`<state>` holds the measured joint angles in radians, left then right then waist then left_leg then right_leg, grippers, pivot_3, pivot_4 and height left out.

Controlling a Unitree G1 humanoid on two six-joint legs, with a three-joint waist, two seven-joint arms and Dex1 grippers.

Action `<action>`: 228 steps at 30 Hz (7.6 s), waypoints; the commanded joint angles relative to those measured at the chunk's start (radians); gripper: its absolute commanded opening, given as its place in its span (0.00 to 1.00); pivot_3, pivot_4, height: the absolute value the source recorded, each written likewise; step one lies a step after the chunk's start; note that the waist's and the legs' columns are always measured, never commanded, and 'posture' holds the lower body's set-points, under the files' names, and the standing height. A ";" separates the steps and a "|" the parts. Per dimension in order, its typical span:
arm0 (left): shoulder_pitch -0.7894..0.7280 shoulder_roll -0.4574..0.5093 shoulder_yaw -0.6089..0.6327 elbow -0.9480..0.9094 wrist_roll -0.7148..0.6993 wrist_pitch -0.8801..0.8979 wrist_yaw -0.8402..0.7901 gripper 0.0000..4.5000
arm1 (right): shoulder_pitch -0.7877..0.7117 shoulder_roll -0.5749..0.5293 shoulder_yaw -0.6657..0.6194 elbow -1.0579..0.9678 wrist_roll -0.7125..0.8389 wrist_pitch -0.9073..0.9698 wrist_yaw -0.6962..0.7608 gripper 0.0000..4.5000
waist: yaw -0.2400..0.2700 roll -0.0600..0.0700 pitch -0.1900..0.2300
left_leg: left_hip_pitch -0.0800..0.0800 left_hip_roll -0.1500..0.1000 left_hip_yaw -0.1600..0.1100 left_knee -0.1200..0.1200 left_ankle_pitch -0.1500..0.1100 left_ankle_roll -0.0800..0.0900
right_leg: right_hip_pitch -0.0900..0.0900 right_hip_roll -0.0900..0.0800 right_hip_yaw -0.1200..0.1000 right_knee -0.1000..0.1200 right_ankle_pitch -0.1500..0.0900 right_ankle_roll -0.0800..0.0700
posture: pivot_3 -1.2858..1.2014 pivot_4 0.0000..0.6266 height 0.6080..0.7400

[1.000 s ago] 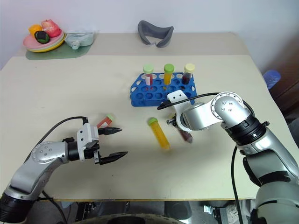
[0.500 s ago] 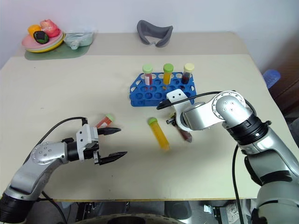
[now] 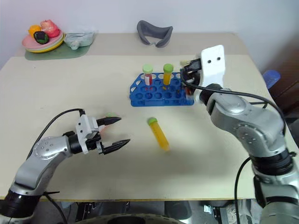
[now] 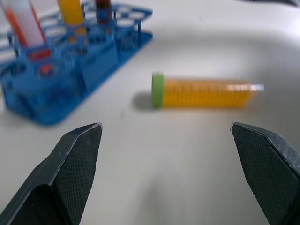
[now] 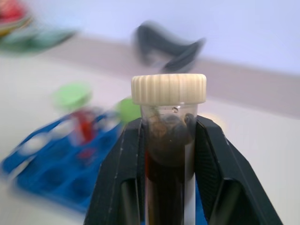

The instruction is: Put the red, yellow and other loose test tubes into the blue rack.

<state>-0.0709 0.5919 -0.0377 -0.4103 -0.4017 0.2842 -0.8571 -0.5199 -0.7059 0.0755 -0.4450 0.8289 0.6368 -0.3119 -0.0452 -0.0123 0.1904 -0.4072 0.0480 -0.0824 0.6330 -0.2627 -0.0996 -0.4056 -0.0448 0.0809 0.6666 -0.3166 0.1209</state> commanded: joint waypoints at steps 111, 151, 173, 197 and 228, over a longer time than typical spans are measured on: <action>-0.102 -0.015 0.125 0.064 -0.044 0.070 0.139 1.00 | 0.280 0.121 -0.330 -0.165 -0.209 -0.074 0.667 0.98 | 0.001 0.004 -0.001 | 0.004 0.000 0.000 0.000 0.001 -0.002 | 0.003 0.000 0.000 0.003 0.000 0.000 | 0.52 0.24 1.00; 0.029 0.171 0.170 0.047 -0.055 0.067 -0.087 1.00 | -0.365 0.017 0.487 0.234 1.143 0.514 -0.706 0.98 | -0.002 0.002 -0.001 | 0.001 0.000 0.000 0.000 0.000 0.000 | 0.001 0.000 0.000 0.000 0.000 0.000 | 0.52 0.24 1.00; 0.081 0.144 0.159 0.049 -0.043 -0.002 -0.079 1.00 | -0.378 0.078 0.502 0.366 1.143 0.628 -0.874 0.98 | 0.000 0.003 -0.001 | 0.000 0.000 0.000 0.000 0.000 0.000 | -0.001 0.000 0.000 0.001 0.000 0.000 | 0.52 0.24 1.00; 0.047 0.151 0.160 0.041 -0.044 0.031 -0.071 1.00 | -0.353 0.157 0.415 0.381 1.143 0.613 -0.935 0.22 | -0.016 0.003 -0.001 | 0.000 0.001 0.000 0.000 0.000 0.001 | -0.001 0.000 0.000 0.001 0.000 0.000 | 0.52 0.24 1.00; 0.003 0.017 0.128 0.140 -0.013 -0.086 -0.032 1.00 | 0.020 0.400 0.216 0.280 -0.514 -0.608 0.232 0.22 | -0.020 0.003 -0.001 | 0.000 0.000 0.000 -0.001 0.000 0.000 | -0.002 0.000 0.000 0.001 0.000 0.000 | 0.52 0.24 1.00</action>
<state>-0.0591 0.6119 0.0895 -0.2526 -0.4091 0.2066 -0.8921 -0.4961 -0.3307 0.3340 -0.1725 0.3623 0.1103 -0.1035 -0.0654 -0.0090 0.1897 -0.4075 0.0481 -0.0821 0.6325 -0.2622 -0.0998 -0.4071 -0.0449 0.0810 0.6675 -0.3165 0.1208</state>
